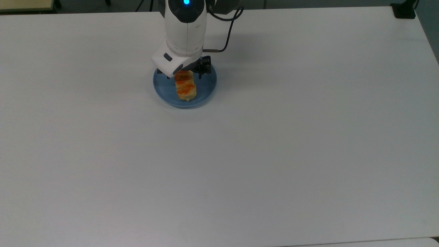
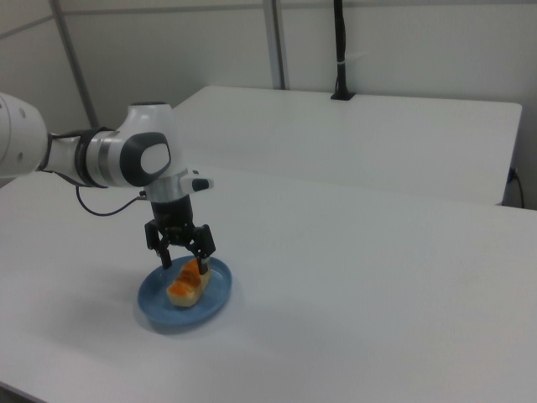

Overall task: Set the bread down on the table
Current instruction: 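Lower the gripper onto the bread roll and close on it, then lift the bread roll off the plate and move it beside the plate, then open the gripper to release the bread roll onto the table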

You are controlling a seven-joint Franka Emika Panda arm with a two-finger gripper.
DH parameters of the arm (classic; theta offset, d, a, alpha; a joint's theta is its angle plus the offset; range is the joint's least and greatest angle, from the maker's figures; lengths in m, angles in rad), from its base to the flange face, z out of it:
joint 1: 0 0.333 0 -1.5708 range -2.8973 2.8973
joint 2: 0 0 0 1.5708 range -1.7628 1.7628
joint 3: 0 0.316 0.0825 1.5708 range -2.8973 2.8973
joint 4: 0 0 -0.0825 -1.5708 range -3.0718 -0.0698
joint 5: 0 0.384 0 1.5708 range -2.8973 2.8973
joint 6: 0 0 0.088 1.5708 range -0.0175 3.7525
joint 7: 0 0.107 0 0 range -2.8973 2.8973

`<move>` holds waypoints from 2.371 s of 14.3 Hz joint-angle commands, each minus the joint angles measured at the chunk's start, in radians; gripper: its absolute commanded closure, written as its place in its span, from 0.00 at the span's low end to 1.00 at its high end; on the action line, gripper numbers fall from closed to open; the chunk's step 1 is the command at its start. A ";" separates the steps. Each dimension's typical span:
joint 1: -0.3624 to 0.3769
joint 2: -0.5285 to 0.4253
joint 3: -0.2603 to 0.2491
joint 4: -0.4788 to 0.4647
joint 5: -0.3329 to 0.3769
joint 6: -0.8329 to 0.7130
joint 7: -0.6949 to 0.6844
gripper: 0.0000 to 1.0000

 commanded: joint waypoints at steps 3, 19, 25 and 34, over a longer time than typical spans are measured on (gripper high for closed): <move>-0.009 -0.012 -0.006 -0.081 -0.055 0.102 -0.021 0.06; -0.002 0.353 -0.004 0.588 0.023 -0.091 0.017 0.58; 0.015 0.437 -0.004 0.591 0.014 0.029 0.022 0.45; 0.009 0.232 -0.004 0.571 0.016 -0.110 0.022 0.00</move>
